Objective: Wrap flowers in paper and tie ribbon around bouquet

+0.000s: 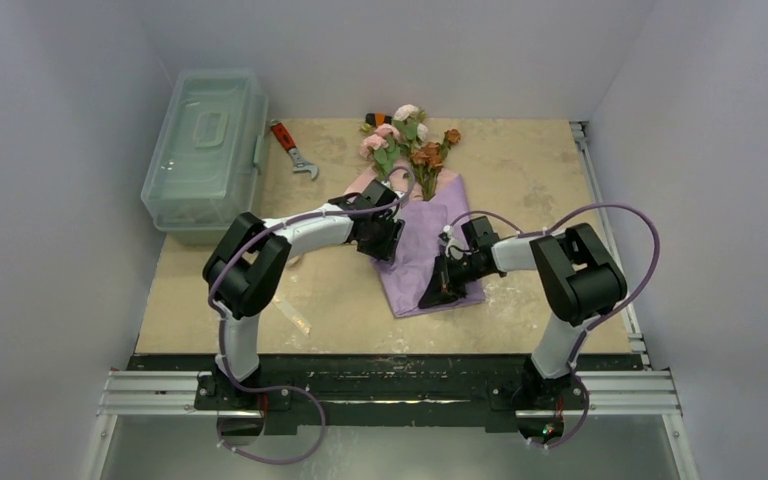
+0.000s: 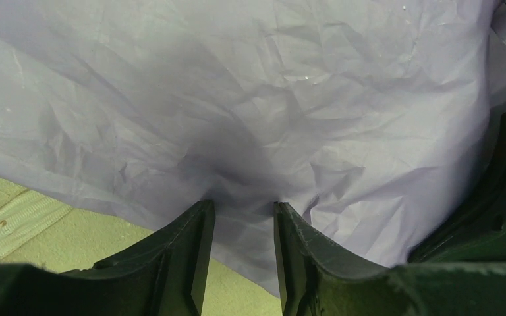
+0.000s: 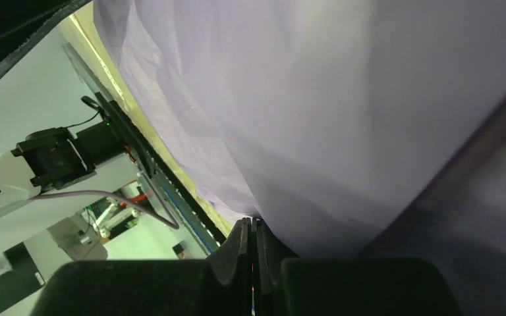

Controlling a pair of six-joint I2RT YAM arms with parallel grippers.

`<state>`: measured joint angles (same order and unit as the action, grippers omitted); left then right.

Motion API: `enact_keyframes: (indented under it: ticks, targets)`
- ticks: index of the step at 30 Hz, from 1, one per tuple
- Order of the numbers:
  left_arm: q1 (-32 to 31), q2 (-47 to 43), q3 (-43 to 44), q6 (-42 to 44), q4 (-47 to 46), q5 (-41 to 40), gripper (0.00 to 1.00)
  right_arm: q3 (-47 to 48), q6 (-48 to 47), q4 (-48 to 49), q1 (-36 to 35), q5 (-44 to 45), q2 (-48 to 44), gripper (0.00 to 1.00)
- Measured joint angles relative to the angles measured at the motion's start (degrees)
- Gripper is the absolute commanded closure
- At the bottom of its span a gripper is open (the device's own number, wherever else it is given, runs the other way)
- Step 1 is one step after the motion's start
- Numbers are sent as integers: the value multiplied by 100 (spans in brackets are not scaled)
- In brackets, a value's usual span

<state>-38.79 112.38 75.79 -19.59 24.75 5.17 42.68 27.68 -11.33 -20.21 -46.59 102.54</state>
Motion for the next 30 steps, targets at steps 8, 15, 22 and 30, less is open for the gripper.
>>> enact_keyframes:
  ticks: [8, 15, 22, 30]
  targets:
    - [-33, -9, 46, 245, 81, -83, 57, -264, 28, -61, -87, 262, -680, 100]
    - [-72, -66, 249, 426, 498, -315, 48, 162, -28, -966, -125, 678, -2339, 66]
    - [-157, -356, 732, 409, 833, -396, 48, 1119, 278, -1733, 74, 2684, -2728, 26]
    - [-741, -363, 1154, 205, 942, -293, 51, 1687, 245, -2538, 474, 4719, -2669, 5]
